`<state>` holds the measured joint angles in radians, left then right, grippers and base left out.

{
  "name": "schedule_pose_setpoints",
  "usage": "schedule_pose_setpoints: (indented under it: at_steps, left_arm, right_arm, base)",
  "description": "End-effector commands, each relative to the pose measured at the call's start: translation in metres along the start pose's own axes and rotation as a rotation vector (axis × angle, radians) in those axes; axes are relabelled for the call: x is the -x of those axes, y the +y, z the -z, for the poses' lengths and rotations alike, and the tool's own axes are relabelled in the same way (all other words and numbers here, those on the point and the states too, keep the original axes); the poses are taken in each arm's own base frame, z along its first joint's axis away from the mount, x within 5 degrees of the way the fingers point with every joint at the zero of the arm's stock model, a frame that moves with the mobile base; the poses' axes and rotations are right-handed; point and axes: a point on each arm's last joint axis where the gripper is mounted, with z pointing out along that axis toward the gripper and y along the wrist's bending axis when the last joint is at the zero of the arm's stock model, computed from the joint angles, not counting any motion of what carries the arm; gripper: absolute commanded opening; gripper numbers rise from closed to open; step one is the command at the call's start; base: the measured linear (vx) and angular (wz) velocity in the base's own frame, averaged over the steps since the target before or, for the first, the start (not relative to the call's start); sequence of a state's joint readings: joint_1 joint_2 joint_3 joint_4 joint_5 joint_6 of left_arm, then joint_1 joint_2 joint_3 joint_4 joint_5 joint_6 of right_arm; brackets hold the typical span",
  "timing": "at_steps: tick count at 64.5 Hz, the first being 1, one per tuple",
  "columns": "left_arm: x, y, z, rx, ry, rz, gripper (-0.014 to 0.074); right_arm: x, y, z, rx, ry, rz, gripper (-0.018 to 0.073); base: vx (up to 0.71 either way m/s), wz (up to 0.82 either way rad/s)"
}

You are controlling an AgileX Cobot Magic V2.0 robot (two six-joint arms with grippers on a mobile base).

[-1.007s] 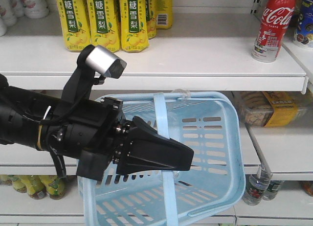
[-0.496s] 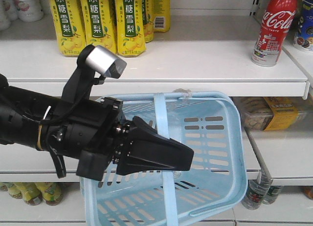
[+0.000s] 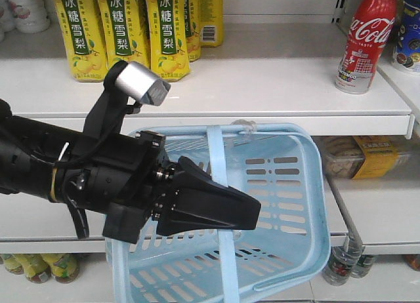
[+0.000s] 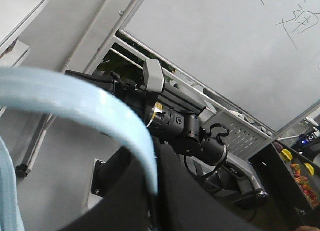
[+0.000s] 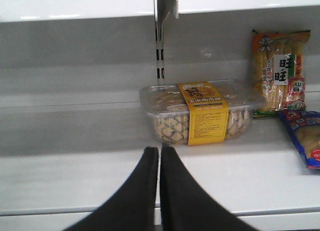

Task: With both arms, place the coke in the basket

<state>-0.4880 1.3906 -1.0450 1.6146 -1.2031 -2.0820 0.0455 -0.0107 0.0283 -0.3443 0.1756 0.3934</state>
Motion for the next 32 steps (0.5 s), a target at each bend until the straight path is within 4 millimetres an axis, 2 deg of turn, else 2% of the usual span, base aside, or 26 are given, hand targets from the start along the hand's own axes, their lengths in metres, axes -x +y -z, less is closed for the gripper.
schedule_pose_setpoints:
  at_steps: [1, 32]
  left_arm:
    - [0.0054, -0.0348, 0.0062, -0.207, -0.003, -0.042, -0.0006]
    - [0.0054, -0.0348, 0.0062, -0.207, -0.003, -0.042, -0.0006]
  right_arm:
    - [0.0034, 0.0019, 0.0008, 0.021, -0.074, 0.016, -0.0004]
    - [0.0034, 0.0019, 0.0008, 0.021, -0.074, 0.016, -0.0004]
  base:
    - [0.05, -0.05]
    - [0.04, -0.03]
